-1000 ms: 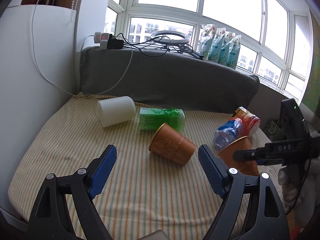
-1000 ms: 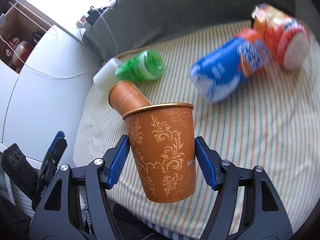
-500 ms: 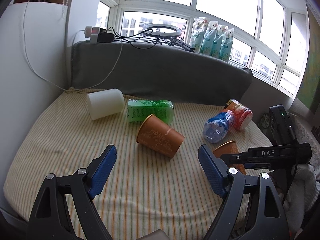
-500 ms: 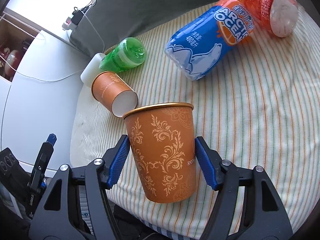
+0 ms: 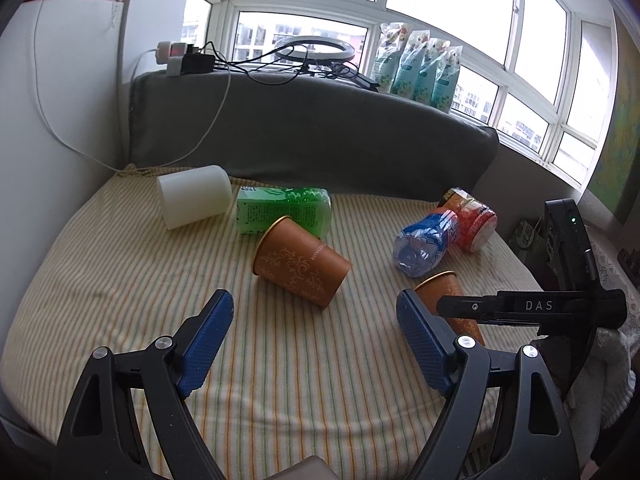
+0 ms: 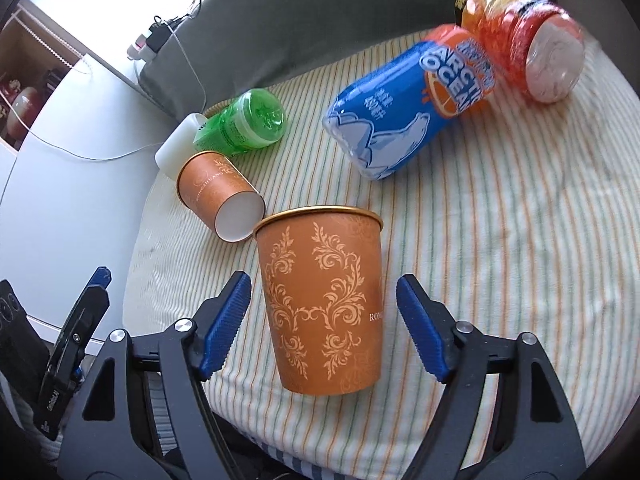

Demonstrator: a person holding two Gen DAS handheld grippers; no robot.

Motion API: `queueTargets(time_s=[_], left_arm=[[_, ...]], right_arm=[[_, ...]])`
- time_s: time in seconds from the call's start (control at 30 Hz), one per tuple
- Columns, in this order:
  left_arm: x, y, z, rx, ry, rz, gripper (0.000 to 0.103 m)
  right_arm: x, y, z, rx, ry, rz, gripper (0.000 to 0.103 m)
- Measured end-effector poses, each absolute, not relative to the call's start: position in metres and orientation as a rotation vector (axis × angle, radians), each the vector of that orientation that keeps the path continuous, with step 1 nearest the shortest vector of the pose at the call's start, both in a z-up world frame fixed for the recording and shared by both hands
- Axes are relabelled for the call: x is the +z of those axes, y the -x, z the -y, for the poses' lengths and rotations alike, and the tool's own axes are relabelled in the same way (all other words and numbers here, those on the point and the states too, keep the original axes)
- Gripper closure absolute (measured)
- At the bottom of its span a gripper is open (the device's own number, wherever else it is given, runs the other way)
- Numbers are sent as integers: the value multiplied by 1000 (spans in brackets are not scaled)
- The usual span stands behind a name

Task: Flip cup upright
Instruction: 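Lower the orange cup upright and open the right gripper, then move the left gripper to the upright orange cup and close on it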

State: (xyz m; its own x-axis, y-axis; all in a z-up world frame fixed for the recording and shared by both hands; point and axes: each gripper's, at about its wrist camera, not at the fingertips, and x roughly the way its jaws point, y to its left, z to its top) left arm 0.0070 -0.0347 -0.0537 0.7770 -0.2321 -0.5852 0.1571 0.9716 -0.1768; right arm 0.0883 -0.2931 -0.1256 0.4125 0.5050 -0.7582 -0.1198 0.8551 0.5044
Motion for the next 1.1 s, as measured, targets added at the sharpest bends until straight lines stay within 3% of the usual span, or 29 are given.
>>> queueTargets(time_s=[0.47,0.6,1.1], left_arm=[[-55,-16,55,-260,142,-695,20],[-62,-24,57,-295,201,-751,20],[-96,-67,88,-514,528,-1043,20]], right_arm=[[-89,-52,321,335,-297,-910,25],[-81,-38,330,290,-258,-859,19],[-80,-2,358,142,-195,-789,17]])
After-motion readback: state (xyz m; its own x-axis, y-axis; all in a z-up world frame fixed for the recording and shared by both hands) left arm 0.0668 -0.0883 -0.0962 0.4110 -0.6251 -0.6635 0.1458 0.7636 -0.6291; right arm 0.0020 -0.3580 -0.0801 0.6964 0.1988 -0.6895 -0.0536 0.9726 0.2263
